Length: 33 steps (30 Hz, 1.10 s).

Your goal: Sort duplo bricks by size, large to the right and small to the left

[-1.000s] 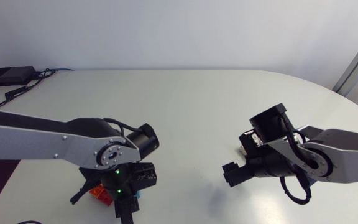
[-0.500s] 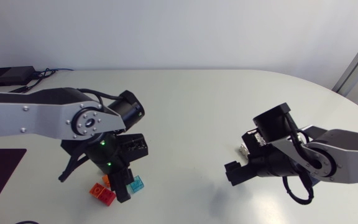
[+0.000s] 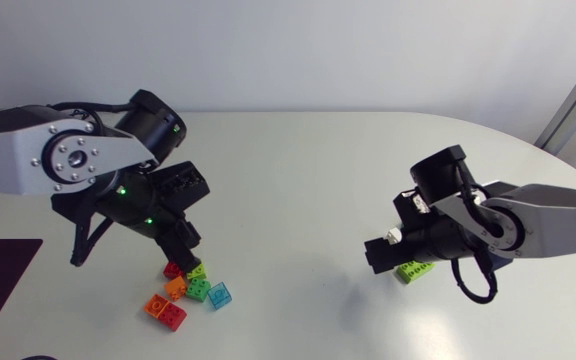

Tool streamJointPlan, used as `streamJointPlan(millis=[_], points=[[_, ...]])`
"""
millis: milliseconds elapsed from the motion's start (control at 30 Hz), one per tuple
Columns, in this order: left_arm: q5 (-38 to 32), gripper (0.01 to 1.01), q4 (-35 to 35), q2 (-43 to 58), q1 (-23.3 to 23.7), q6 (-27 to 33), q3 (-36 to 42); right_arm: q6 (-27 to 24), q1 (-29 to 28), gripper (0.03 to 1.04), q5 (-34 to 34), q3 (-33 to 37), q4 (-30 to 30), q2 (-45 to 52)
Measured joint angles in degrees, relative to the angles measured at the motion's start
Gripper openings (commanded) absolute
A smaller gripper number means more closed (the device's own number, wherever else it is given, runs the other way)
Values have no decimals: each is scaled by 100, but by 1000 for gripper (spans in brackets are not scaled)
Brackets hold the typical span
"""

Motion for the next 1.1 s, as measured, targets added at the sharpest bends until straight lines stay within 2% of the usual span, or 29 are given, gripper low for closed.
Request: streamJointPlan(millis=[33, 67, 233, 367, 467, 633, 1100], points=[[-9, 941, 66, -74, 50, -22, -7, 0, -31, 998, 2, 24, -2, -22], [-35, 967, 142, -177, 90, -28, -17, 0, -42, 998, 0, 28, -7, -66], [-271, 967, 627, -579, 177, -308, -179, 4, -280, 998, 46, 48, -155, -433], [-697, 967, 1045, -599, 553, -754, -302, 42, -608, 998, 151, 258, -339, -686], [-1126, 967, 1108, -691, 763, -1025, -328, 76, -826, 998, 175, 522, -625, -962], [-1679, 969, 1110, -1283, 776, -1259, -389, 160, -1040, 998, 260, 914, -1082, -1440], [-3049, 969, 1102, -3281, 894, -1519, -861, 310, -1115, 998, 647, 1228, -2074, -2855]])
